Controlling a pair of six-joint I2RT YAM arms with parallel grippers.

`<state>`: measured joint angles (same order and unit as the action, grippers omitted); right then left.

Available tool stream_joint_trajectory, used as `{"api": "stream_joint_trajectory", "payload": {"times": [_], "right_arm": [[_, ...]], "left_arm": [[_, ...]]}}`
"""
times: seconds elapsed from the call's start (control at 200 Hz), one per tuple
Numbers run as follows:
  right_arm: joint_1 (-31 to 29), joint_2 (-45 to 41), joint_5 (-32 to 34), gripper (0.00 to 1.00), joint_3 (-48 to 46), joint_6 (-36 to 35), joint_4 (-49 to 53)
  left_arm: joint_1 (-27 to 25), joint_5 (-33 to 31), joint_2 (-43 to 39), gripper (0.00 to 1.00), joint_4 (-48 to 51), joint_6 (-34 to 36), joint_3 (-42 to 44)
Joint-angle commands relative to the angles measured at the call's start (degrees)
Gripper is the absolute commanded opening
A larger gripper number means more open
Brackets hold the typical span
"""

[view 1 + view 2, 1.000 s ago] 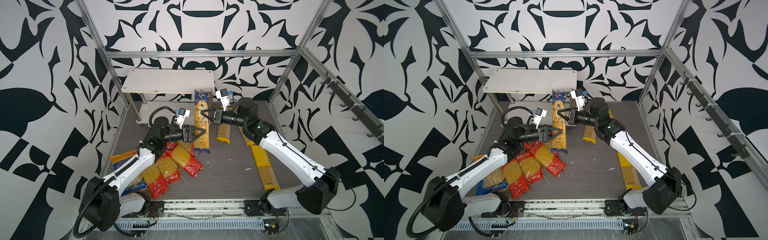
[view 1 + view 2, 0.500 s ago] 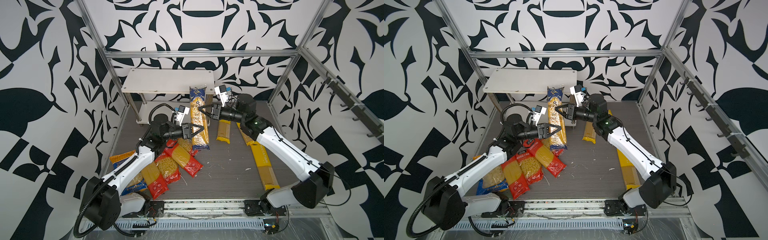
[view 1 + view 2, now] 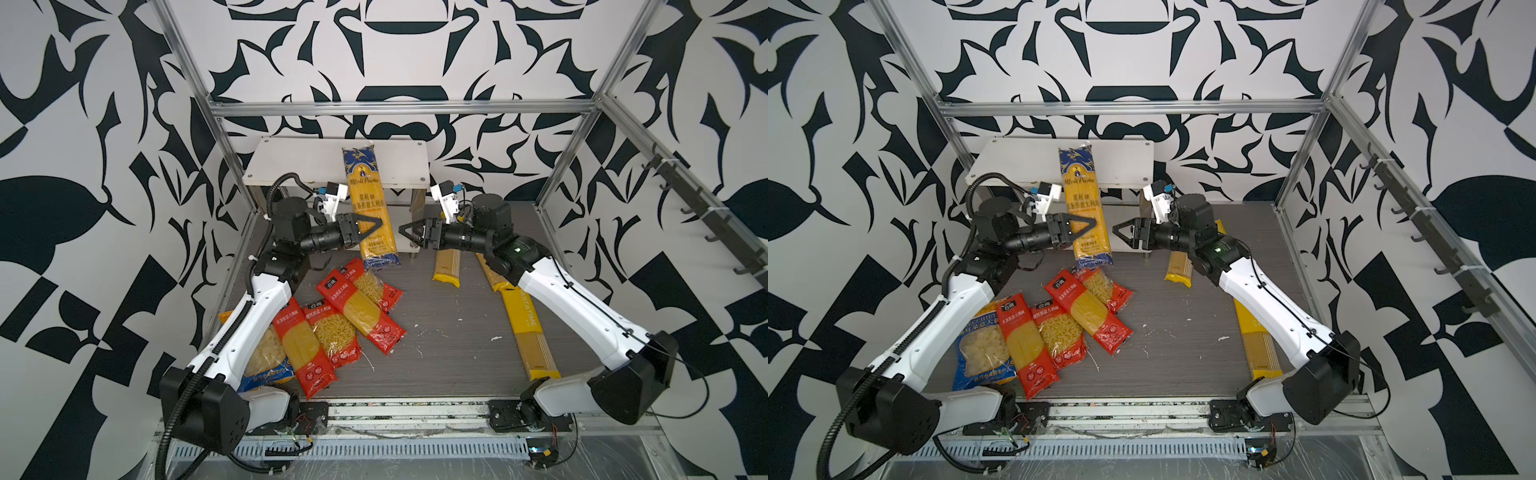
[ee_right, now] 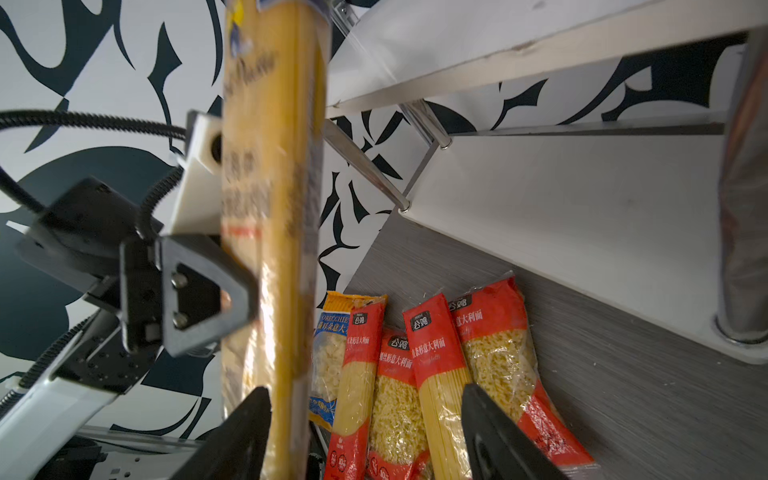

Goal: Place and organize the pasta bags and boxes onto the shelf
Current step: 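Carry the upright spaghetti pack with both grippers onto the shelf top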

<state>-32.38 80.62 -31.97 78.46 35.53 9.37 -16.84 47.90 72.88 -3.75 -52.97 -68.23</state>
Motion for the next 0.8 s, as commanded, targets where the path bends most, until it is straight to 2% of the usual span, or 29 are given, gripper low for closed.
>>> {"api": "stream_joint_trajectory", "payload": {"times": [0.0,0.12,0.365,0.52,0.795], "right_arm": [[-1.92,1.14,-2.04,0.75,0.14,3.05,-4.70],[-4.01,4.59,-3.39,0.75,2.94,5.78,-8.42],[-7.17,10.26,-5.65,0.72,7.31,10.89,-14.32],[-5.76,8.46,0.47,0.71,7.85,10.35,-8.85],[-4.64,9.55,-3.20,0.72,9.06,14.77,-9.35]], "left_arm": [[2.30,3.18,2.01,0.12,-1.03,-2.77,-6.09],[5.07,5.28,4.32,0.12,0.53,-5.44,-9.05],[8.48,6.07,7.04,0.13,4.79,-5.08,-12.54],[11.15,7.57,8.63,0.12,6.78,-5.72,-14.52],[14.69,12.53,13.89,0.13,9.79,-8.65,-18.89]]}}
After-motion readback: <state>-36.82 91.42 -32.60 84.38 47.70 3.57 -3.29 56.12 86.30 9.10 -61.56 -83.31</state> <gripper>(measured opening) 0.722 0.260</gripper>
